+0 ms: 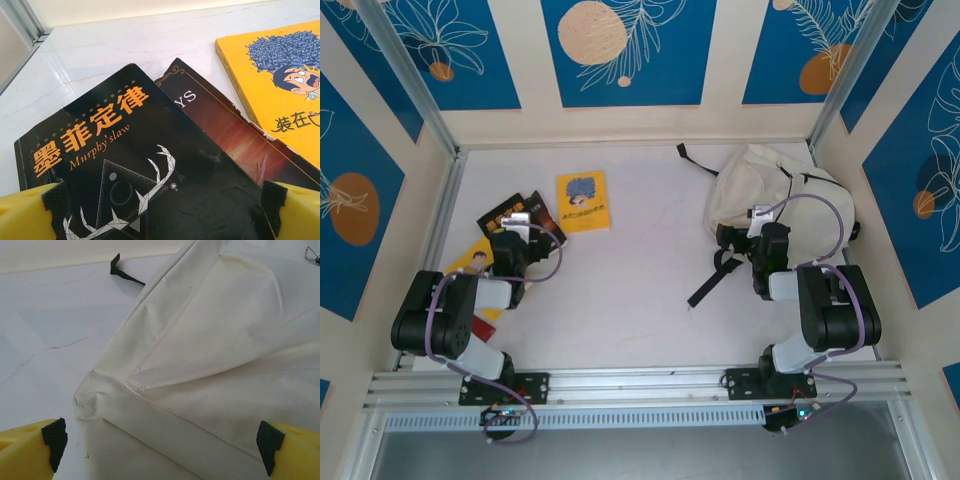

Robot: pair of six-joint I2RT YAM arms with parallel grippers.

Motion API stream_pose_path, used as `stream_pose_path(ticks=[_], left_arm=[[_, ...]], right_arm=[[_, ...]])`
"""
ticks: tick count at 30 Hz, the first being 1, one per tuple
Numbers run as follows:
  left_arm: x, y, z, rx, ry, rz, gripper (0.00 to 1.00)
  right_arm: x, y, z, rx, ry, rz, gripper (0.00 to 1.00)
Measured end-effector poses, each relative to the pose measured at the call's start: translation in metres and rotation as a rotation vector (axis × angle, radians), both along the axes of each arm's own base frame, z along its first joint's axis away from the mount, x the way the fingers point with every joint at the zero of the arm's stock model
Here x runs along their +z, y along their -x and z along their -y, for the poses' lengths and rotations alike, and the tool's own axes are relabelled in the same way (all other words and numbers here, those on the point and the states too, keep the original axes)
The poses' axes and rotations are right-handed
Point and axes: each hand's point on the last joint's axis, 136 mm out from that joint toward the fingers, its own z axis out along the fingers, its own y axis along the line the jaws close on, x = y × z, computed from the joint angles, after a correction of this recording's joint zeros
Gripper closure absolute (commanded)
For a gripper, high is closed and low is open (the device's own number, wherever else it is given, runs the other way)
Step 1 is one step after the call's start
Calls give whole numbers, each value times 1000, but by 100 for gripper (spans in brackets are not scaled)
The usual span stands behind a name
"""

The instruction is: Pack the student bag

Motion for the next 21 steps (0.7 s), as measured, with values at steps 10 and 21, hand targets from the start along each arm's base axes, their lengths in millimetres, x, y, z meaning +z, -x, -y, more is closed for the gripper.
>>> stream_pose_path(ticks=[10, 21], left_arm=[[0, 0, 0, 0, 0, 0, 0], [0, 0, 1, -7, 5, -1, 0]], right_arm=[[0, 0, 0, 0, 0, 0, 1], [0, 0, 1, 0, -2, 0, 1]])
